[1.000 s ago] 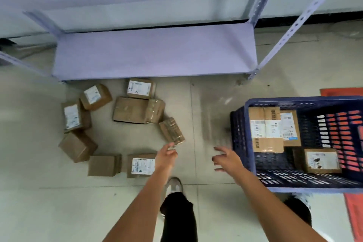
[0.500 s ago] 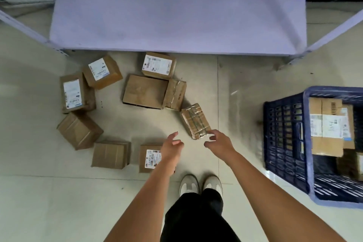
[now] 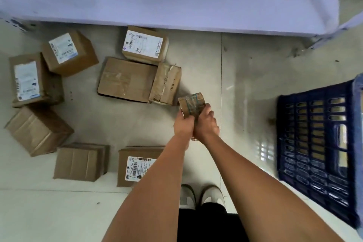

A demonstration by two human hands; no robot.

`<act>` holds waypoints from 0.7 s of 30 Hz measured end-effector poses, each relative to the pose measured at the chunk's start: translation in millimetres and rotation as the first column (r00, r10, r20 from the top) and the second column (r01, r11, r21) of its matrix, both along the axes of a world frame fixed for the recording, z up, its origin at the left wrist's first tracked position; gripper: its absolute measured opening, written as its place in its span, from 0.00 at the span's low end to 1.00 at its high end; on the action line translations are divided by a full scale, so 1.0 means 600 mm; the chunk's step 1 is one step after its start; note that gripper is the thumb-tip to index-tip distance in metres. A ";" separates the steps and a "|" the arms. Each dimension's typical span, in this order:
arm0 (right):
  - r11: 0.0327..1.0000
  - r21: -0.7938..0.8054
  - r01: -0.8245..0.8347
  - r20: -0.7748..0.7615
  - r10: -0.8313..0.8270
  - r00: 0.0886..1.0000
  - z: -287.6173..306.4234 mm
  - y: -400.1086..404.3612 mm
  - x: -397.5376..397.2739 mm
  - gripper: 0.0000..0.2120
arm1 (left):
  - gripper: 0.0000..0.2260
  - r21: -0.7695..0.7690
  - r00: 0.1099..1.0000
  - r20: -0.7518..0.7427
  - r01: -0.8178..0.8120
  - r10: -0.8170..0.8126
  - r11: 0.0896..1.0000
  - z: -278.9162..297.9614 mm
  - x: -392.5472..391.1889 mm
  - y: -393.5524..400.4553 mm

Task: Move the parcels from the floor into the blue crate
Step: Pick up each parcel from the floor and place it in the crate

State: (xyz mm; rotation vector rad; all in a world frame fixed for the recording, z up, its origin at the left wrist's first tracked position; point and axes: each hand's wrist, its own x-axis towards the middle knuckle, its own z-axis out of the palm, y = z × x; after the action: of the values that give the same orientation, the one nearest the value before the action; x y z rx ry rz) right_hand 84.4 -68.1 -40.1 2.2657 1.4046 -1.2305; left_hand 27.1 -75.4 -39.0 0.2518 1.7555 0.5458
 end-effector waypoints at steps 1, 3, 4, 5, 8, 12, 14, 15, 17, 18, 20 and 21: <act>0.999 0.010 0.039 0.006 -0.039 0.999 0.015 0.000 0.001 0.29 | 0.19 0.002 1.000 0.001 0.012 -0.012 1.000 0.018 0.000 0.000; 0.994 0.011 0.111 0.010 -0.112 0.994 0.059 -0.003 0.009 0.31 | 0.21 -0.004 1.000 0.007 0.031 -0.031 1.000 0.060 0.000 -0.004; 0.990 0.005 0.140 0.001 -0.140 0.990 0.087 -0.005 0.014 0.32 | 0.22 -0.008 0.999 0.012 0.035 -0.035 0.999 0.086 0.000 -0.007; 0.985 -0.006 0.172 -0.020 -0.172 0.985 0.116 -0.007 0.020 0.33 | 0.22 -0.011 0.999 0.017 0.042 -0.042 0.999 0.113 0.002 -0.011; 0.968 -0.032 0.249 -0.073 -0.250 0.965 0.221 -0.016 0.040 0.38 | 0.20 -0.048 0.998 0.039 0.053 -0.052 0.997 0.206 0.001 -0.027; 0.956 -0.069 0.286 -0.139 -0.293 0.946 0.326 -0.030 0.063 0.44 | 0.20 -0.080 0.995 0.055 0.084 -0.080 0.993 0.311 -0.002 -0.044; 0.923 -0.121 0.366 -0.262 -0.386 0.885 0.375 -0.035 0.077 0.46 | 0.20 -0.088 0.992 0.091 0.091 -0.083 0.992 0.365 -0.003 -0.054; 0.900 -0.162 0.405 -0.324 -0.436 0.839 0.395 -0.037 0.087 0.45 | 0.20 -0.091 0.991 0.123 0.065 -0.053 0.994 0.384 -0.002 -0.057; 0.860 -0.237 0.453 -0.430 -0.510 0.745 0.427 -0.040 0.107 0.34 | 0.19 -0.094 0.986 0.165 0.023 -0.008 0.995 0.412 0.000 -0.056; 0.844 -0.258 0.470 -0.468 -0.535 0.703 0.439 -0.041 0.117 0.29 | 0.18 -0.085 0.988 0.156 0.036 -0.022 0.996 0.422 0.002 -0.054; 0.820 -0.285 0.497 -0.528 -0.567 0.633 0.459 -0.044 0.141 0.30 | 0.18 -0.048 0.989 0.132 0.069 -0.062 0.996 0.435 0.014 -0.049; 0.806 -0.291 0.515 -0.539 -0.583 0.608 0.465 -0.045 0.151 0.30 | 0.19 -0.017 0.990 0.114 0.082 -0.079 0.997 0.436 0.020 -0.047</act>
State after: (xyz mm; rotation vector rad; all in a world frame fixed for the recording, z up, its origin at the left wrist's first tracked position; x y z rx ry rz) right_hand 174.9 -95.3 238.7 2.4130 0.6981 -2.3454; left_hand 38.9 -103.8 222.3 0.2704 1.6337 0.4735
